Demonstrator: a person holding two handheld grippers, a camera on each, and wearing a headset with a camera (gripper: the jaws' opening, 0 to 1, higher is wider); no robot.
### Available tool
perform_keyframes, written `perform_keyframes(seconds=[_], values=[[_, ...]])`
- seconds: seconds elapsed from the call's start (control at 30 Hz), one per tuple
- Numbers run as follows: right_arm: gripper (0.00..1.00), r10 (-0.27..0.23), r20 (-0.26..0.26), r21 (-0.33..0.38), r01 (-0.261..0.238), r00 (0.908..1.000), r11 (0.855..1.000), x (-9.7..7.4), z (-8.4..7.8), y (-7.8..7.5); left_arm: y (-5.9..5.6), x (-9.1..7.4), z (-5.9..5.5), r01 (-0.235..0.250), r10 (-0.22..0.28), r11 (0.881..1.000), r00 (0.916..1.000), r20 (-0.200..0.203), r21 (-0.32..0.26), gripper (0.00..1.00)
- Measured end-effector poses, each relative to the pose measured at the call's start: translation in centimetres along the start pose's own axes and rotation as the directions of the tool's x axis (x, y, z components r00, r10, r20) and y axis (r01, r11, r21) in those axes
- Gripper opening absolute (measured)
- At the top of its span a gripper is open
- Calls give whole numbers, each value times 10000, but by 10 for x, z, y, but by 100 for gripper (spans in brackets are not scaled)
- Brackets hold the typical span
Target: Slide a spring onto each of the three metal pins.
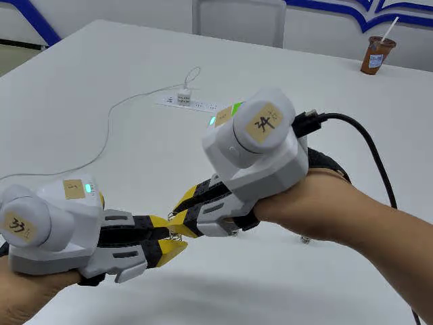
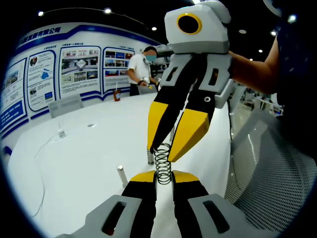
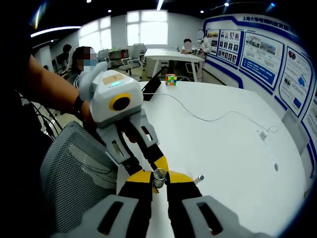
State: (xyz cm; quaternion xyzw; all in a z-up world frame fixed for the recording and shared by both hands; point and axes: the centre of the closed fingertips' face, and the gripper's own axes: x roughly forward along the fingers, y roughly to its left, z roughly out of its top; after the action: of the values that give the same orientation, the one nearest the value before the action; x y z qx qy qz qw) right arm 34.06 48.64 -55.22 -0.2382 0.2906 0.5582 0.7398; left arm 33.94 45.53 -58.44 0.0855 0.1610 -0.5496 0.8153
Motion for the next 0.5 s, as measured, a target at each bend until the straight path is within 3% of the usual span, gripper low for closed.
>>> perform_keyframes(seconds=[0.5], values=[[12, -353, 187, 166, 350, 9992, 9992, -7, 1, -13, 6, -6, 0, -274, 275, 9992, 9996, 51, -290, 28]])
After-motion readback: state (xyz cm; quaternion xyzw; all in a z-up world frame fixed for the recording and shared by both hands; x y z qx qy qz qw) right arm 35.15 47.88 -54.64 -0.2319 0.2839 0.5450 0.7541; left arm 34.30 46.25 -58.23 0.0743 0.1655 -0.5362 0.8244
